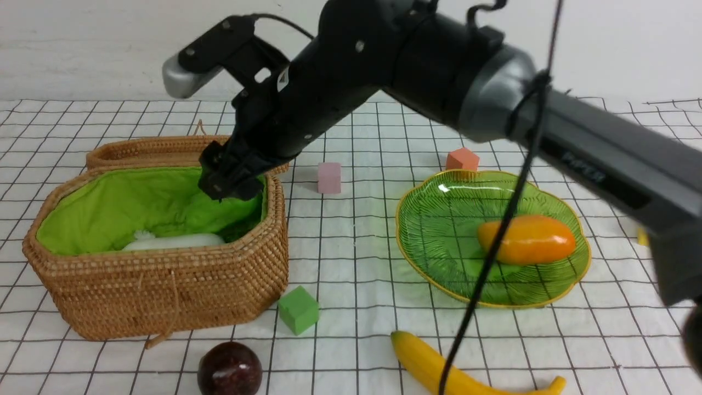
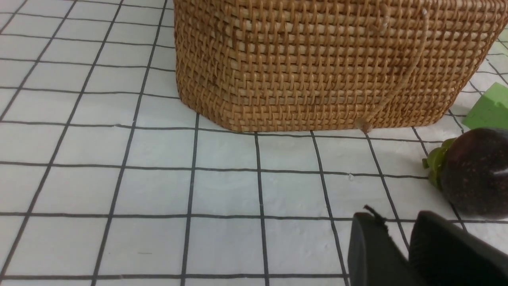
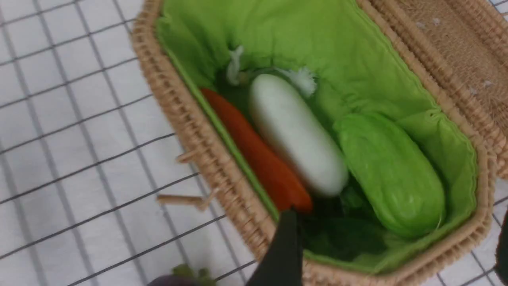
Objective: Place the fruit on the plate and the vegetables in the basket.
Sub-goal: Take a chayote with your right arm and place it on the basket on the left, then use the right arm to grab a mangosteen and put it into the right plate
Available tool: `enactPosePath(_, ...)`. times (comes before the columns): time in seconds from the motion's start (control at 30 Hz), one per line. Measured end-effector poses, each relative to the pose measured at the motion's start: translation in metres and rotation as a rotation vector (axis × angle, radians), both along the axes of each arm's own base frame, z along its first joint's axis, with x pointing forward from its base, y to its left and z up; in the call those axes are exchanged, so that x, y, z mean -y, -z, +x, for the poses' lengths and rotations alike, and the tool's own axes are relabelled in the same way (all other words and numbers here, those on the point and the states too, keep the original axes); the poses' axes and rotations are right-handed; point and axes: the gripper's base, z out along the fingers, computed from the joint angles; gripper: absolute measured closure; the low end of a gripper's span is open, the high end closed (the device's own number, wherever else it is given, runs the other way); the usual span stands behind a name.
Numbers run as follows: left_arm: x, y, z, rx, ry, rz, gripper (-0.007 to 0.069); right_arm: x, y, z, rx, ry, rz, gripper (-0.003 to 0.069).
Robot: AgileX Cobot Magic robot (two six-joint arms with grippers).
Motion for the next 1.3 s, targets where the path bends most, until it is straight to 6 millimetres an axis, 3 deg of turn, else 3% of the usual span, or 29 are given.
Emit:
enactPosePath(0.03, 0.0, 0.0, 0.0, 0.0, 0.0, 0.0, 0.0471, 0.001, -0.003, -0.002, -0.001, -0.001, 0.005, -0.0009)
enactPosePath(0.1, 0.0, 0.0, 0.0, 0.0, 0.0, 0.0, 0.0469, 0.022, -0.028, -0.034, -0.035, -0.018, 0.046, -0.0008)
enactPosePath(0.2, 0.0, 0.0, 0.0, 0.0, 0.0, 0.0, 0.0467, 0.035, -0.031, -0.06, -0.055, -0.027, 0.045, -0.0008)
enactPosePath(0.3, 0.0, 0.0, 0.0, 0.0, 0.0, 0.0, 0.0463, 0.033, -0.003, -0.088, -0.103, -0.07, -0.029, -0.0007)
enactPosePath(0.37, 0.0, 0.0, 0.0, 0.0, 0.0, 0.0, 0.0463, 0.019, 0.017, -0.096, -0.113, -0.106, -0.092, -0.0007)
enactPosePath(0.4, 0.0, 0.0, 0.0, 0.0, 0.0, 0.0, 0.0463, 0.018, 0.018, -0.098, -0.114, -0.111, -0.093, -0.0007)
enactPosePath(0.43, 0.0, 0.0, 0.0, 0.0, 0.0, 0.0, 0.0461, 0.0, 0.038, -0.104, -0.1, -0.141, -0.14, -0.0007)
enactPosePath(0.5, 0.0, 0.0, 0.0, 0.0, 0.0, 0.0, 0.0459, -0.017, 0.058, -0.107, -0.076, -0.146, -0.169, -0.0007)
enactPosePath(0.63, 0.0, 0.0, 0.0, 0.0, 0.0, 0.0, 0.0459, -0.042, 0.098, -0.101, -0.058, -0.099, -0.19, -0.0006)
enactPosePath(0.67, 0.0, 0.0, 0.0, 0.0, 0.0, 0.0, 0.0459, -0.043, 0.1, -0.1, -0.06, -0.092, -0.19, -0.0006)
enactPosePath(0.8, 0.0, 0.0, 0.0, 0.0, 0.0, 0.0, 0.0454, -0.054, 0.147, -0.086, -0.03, -0.07, -0.266, 0.0008)
enactPosePath(0.83, 0.0, 0.0, 0.0, 0.0, 0.0, 0.0, 0.0454, -0.054, 0.149, -0.086, -0.029, -0.07, -0.271, 0.001)
enactPosePath(0.93, 0.0, 0.0, 0.0, 0.0, 0.0, 0.0, 0.0448, -0.055, 0.172, -0.082, -0.037, -0.079, -0.335, 0.0059)
enactPosePath(1.0, 0.0, 0.0, 0.0, 0.0, 0.0, 0.0, 0.0445, -0.055, 0.174, -0.082, -0.05, -0.083, -0.357, 0.01)
enactPosePath(1.17, 0.0, 0.0, 0.0, 0.0, 0.0, 0.0, 0.044, -0.045, 0.163, -0.088, -0.087, -0.115, -0.457, 0.01)
enactPosePath(1.27, 0.0, 0.0, 0.0, 0.0, 0.0, 0.0, 0.0438, -0.036, 0.143, -0.09, -0.088, -0.119, -0.497, 0.01)
enactPosePath(1.3, 0.0, 0.0, 0.0, 0.001, 0.0, 0.0, 0.0438, -0.027, 0.123, -0.088, -0.062, -0.117, -0.51, 0.01)
